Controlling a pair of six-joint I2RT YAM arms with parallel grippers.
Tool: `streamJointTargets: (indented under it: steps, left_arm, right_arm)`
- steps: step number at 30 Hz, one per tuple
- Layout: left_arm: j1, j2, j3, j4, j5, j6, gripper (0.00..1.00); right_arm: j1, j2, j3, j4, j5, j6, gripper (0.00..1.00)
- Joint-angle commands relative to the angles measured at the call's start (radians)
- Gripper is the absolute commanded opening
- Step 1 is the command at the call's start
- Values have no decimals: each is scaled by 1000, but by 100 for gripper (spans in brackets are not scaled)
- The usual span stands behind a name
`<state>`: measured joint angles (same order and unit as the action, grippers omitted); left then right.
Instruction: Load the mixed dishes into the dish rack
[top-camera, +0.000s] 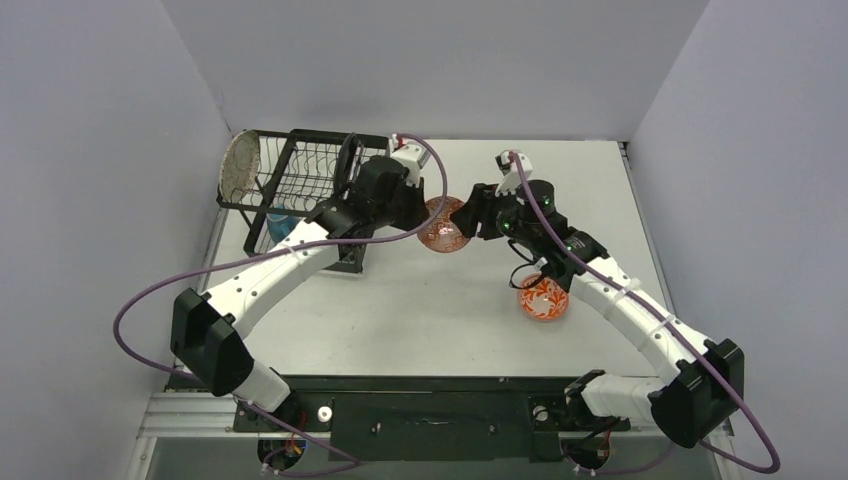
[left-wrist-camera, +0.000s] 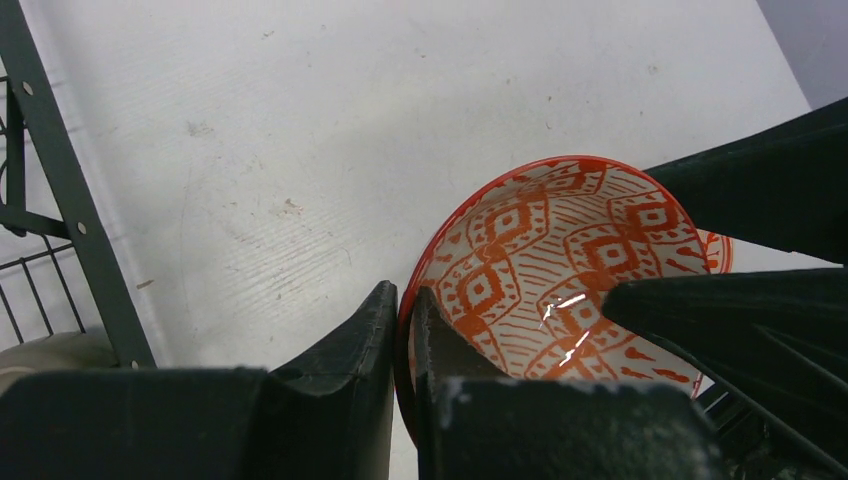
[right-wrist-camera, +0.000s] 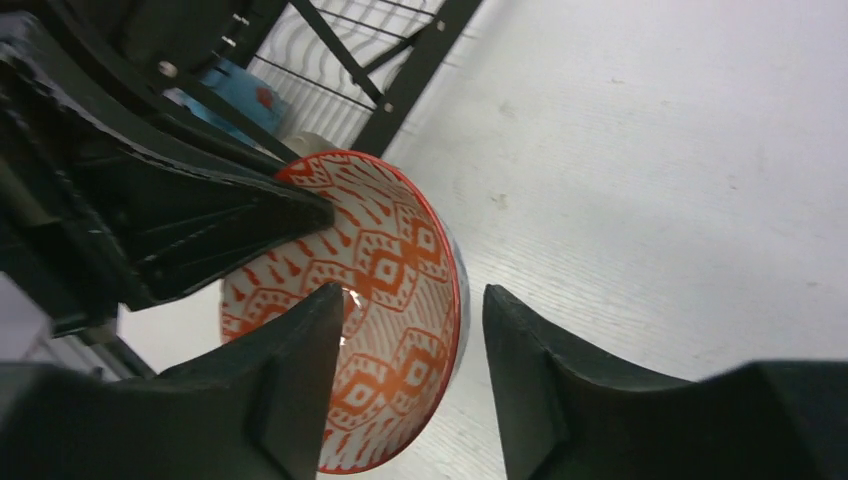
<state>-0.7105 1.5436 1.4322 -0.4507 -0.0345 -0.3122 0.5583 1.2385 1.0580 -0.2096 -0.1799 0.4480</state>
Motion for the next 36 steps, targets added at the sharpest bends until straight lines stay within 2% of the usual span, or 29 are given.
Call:
streamJointTargets:
  steps: [1,2,6,8,13,20,28,36]
  left_arm:
    - [43,-111,-61,192,90,-55,0]
    - [50,-119,-70,217,104,-68,0]
    - [99,-155,-119,279,199,-120,0]
    - [122,-170,-142,324,267,-151,0]
    - [159,-186,-169,412,392,-224,0]
    - [180,-197,-179,493,479,-311,0]
    - [180,-208,-175,501,483,-313,0]
    - [178,-230,-131,378,393,-199,0]
  right_arm:
    - [8,-58,36,88,-92,67,56]
    - [8,-64,35,91,-107,84,62]
    - [-8,-92,4,128,-159,195,74]
    - [-22,-100,-25,181,-213,274,76]
    - [-43,-116,-103,362,-311,423,77]
    - [-102,-140,-153,468,-389,499,75]
    - [-111,-152,-197,573,-456,530,74]
    - [-108,-160,-183,506,-410,456,74]
